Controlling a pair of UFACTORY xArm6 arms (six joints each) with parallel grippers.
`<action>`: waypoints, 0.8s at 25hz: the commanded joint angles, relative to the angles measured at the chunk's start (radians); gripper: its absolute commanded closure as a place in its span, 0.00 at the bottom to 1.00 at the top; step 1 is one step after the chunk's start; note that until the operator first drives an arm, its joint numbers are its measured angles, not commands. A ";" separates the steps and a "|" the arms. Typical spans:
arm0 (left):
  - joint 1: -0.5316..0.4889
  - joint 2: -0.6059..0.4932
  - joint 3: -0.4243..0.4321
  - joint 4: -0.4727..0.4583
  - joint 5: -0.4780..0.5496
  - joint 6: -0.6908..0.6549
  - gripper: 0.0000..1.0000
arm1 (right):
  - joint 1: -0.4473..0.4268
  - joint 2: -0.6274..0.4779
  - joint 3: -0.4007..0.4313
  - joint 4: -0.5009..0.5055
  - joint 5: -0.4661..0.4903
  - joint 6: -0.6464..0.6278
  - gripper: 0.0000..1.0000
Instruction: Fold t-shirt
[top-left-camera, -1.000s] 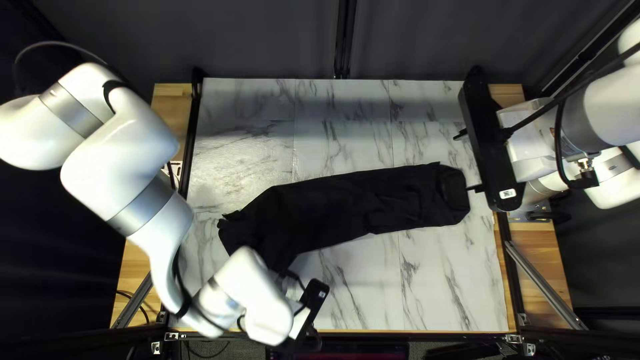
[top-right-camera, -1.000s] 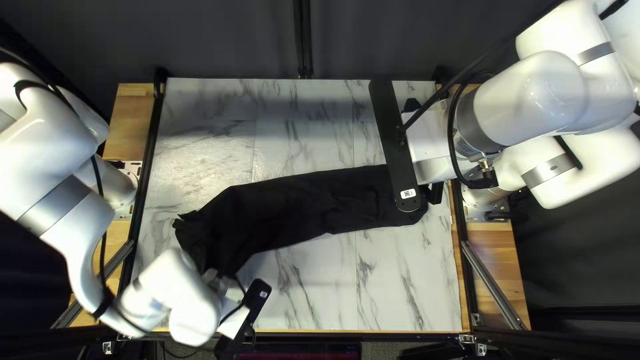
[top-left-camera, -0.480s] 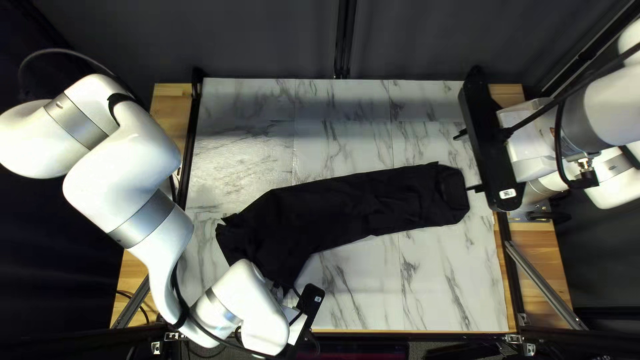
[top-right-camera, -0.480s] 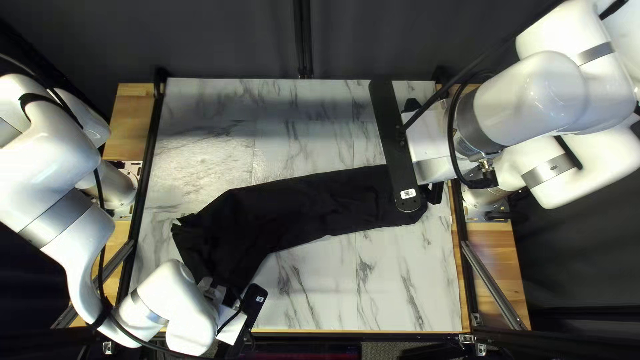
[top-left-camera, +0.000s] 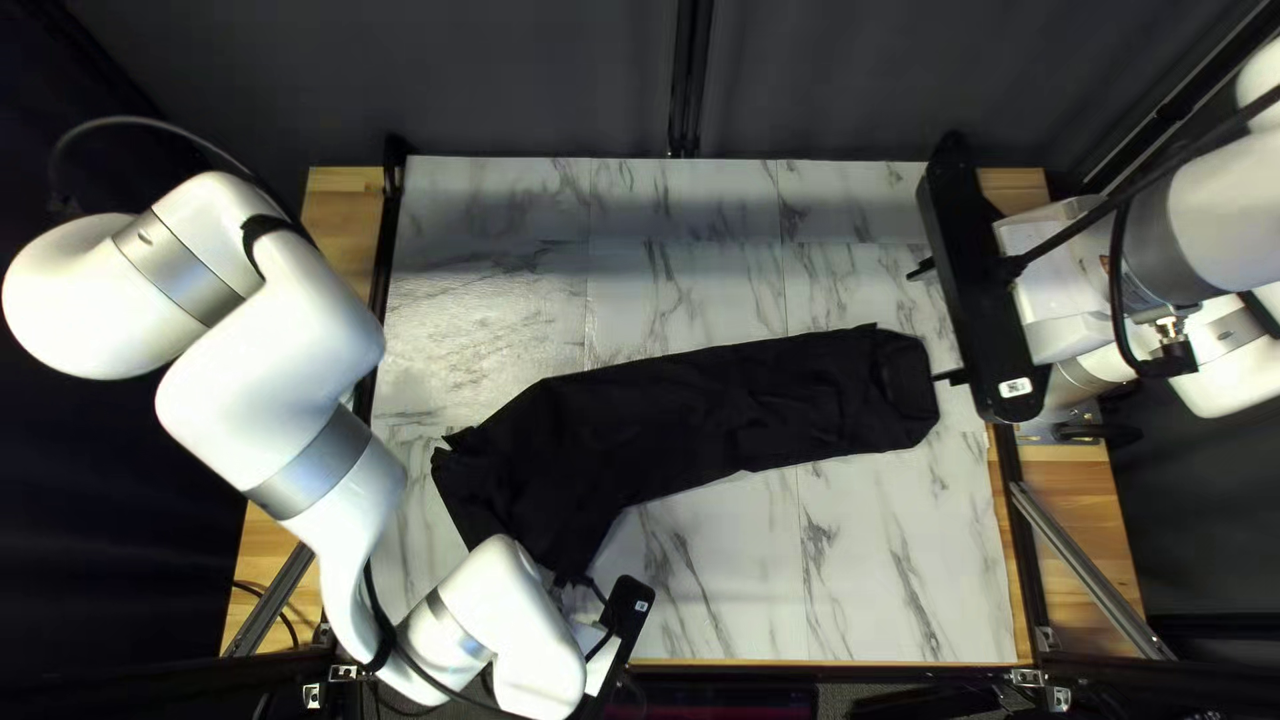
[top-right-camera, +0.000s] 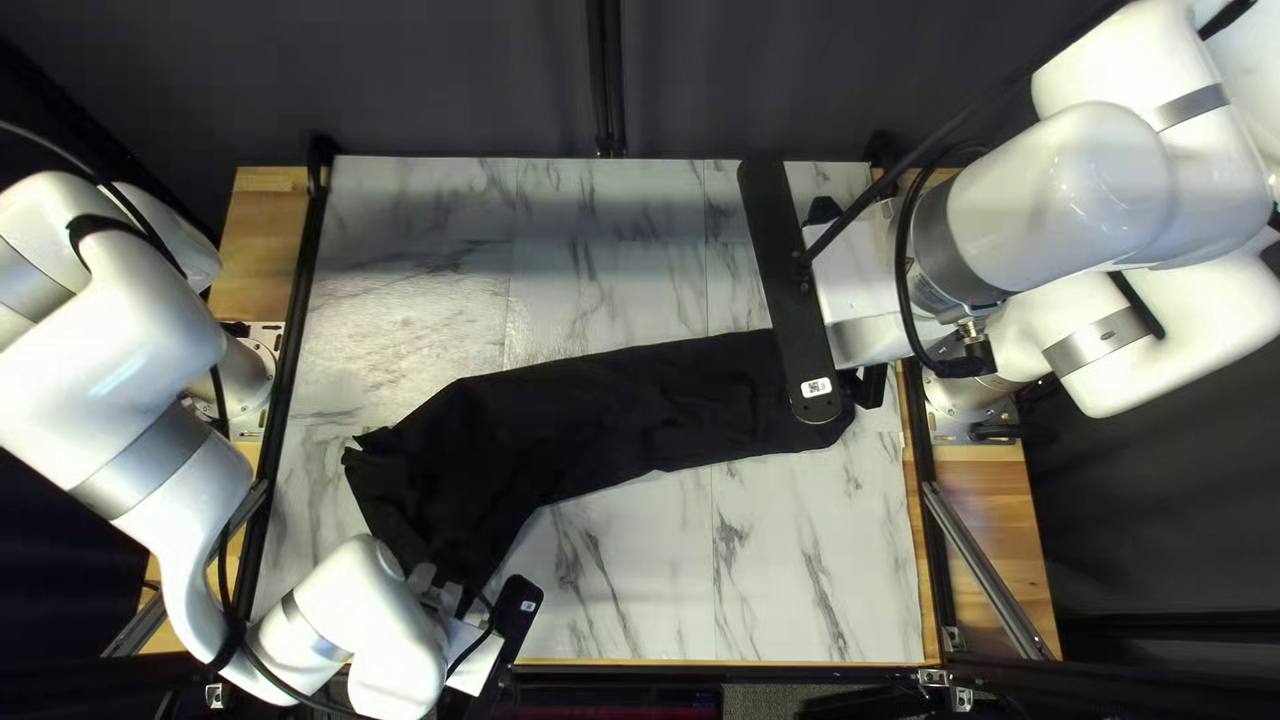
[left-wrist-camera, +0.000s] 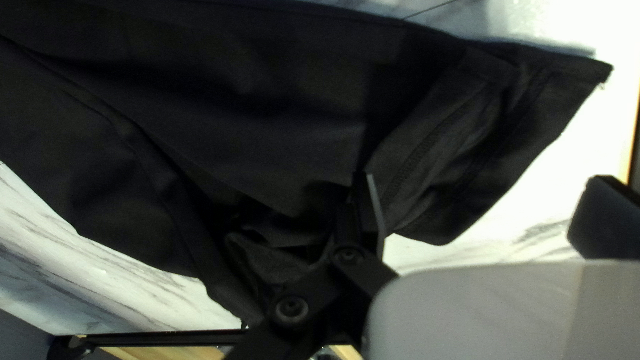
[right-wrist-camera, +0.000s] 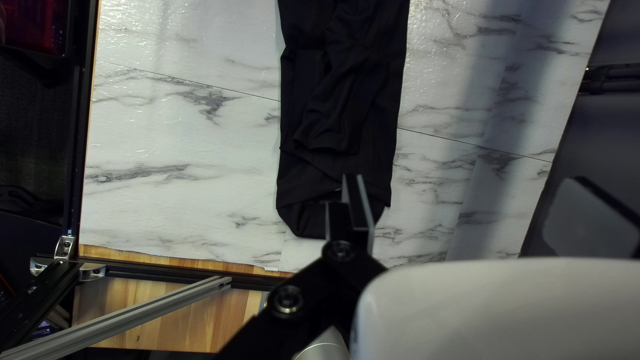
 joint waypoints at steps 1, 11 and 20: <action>-0.025 0.016 0.008 0.018 -0.008 -0.005 0.00 | 0.000 0.000 0.000 0.000 0.000 0.000 0.00; -0.095 0.047 0.014 0.113 0.002 -0.074 0.00 | 0.000 0.000 0.000 0.000 0.000 0.000 0.00; -0.090 0.029 0.043 0.161 -0.003 -0.076 0.00 | 0.000 0.000 0.000 0.000 0.000 0.000 0.00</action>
